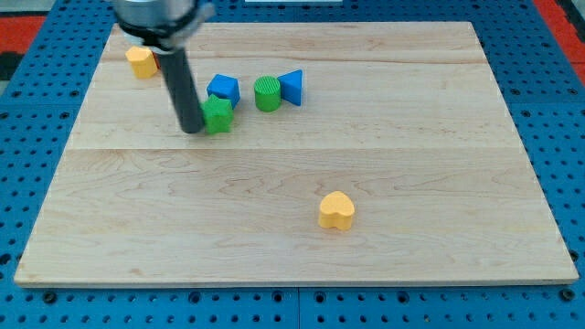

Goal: Point your arm at the yellow heart

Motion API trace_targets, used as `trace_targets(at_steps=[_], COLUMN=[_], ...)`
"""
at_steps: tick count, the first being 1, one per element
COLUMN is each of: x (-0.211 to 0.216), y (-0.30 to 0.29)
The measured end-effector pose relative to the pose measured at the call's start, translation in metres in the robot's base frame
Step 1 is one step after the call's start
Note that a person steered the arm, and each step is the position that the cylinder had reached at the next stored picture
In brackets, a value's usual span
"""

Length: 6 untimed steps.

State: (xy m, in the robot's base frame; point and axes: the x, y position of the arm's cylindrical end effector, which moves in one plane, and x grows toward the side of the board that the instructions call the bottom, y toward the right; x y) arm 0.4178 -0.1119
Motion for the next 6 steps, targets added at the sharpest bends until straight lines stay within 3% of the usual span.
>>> trace_targets(at_steps=[3,5,6], x=[0.048,0.139,0.142], y=[0.176,0.182,0.139])
